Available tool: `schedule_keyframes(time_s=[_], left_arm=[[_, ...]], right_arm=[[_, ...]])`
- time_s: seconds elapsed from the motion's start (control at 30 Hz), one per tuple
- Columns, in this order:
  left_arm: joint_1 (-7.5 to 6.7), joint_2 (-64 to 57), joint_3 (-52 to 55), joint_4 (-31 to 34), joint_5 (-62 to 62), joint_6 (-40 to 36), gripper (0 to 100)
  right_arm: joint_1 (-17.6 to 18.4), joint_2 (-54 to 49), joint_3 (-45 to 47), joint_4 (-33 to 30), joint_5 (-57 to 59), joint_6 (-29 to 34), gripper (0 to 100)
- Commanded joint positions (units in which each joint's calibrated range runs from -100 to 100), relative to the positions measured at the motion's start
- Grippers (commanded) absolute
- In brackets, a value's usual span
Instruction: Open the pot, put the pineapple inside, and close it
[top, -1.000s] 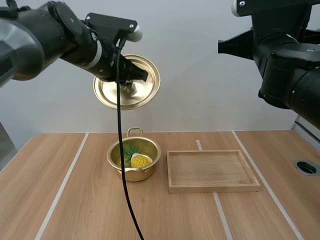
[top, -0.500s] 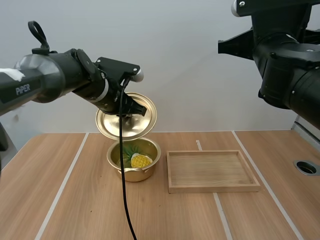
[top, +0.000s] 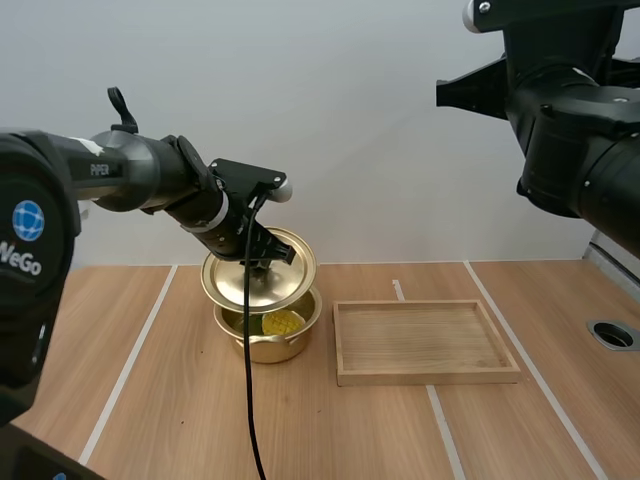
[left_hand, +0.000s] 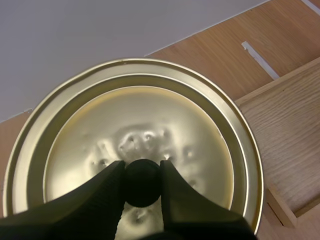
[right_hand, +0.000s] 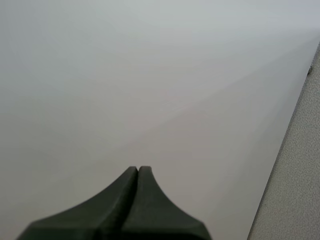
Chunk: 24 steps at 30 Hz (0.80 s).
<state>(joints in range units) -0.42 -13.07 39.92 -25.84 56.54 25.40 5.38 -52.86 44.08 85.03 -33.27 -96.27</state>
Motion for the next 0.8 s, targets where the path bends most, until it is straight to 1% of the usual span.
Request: schedule_keyframes(time_s=[0.0,0.5,0.77], left_arm=[[-0.18,1.26,-0.07,-1.34,-1.31,0.83,0],[-0.18,2.91,0.05,-1.34,1.20,2.30,0],[-0.34,2.91,4.07,-2.63,0.78,5.38,0]], right_arm=[[-0.19,-0.75,-0.03,0.32,-1.00,-0.34,0],[-0.19,-0.75,-0.03,0.32,-1.00,-0.34,0],[-0.19,-0.75,-0.03,0.32,-1.00,-0.34,0]])
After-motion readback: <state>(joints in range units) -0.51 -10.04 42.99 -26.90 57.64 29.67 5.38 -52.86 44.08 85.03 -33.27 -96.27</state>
